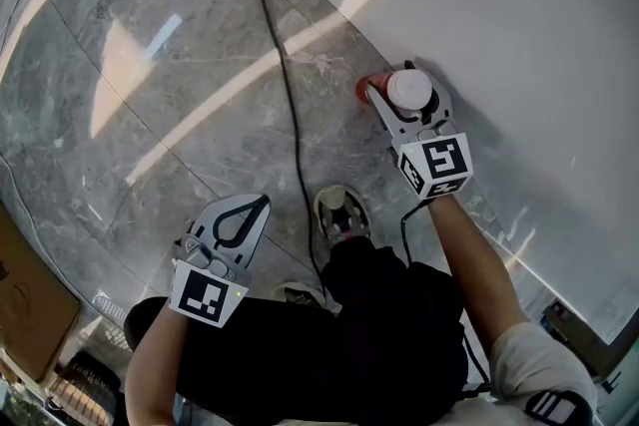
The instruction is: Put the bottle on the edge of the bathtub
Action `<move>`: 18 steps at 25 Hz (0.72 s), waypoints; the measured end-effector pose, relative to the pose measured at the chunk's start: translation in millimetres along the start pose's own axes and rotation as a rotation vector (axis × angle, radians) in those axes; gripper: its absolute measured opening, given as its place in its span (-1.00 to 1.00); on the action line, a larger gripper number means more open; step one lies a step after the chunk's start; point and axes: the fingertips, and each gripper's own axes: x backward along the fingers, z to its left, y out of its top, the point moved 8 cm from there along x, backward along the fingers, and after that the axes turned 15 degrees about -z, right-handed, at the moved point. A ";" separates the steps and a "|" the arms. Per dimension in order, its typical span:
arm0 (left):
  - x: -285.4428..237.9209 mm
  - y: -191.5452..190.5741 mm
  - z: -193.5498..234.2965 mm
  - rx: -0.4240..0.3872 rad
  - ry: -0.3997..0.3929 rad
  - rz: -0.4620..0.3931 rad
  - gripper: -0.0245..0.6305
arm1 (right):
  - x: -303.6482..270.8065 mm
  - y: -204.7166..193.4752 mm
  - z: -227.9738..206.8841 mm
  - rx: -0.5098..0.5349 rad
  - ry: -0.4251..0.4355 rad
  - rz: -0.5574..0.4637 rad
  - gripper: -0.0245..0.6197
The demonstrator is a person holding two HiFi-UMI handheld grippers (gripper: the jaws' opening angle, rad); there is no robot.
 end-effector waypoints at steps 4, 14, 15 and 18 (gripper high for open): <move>-2.9 -0.7 -0.7 0.002 -0.014 -0.006 -0.89 | 1.1 -0.3 1.6 0.009 0.003 0.000 -0.01; -6.8 -0.8 0.0 0.008 -0.033 -0.024 -0.89 | 0.9 0.1 3.6 0.022 0.001 0.005 -0.01; -7.4 -1.2 0.1 0.009 -0.035 -0.025 -0.89 | 0.8 -0.2 3.2 0.022 0.000 0.005 -0.01; -7.9 -1.7 0.8 0.011 -0.042 -0.028 -0.89 | 0.6 -2.4 2.8 0.022 -0.007 0.011 -0.01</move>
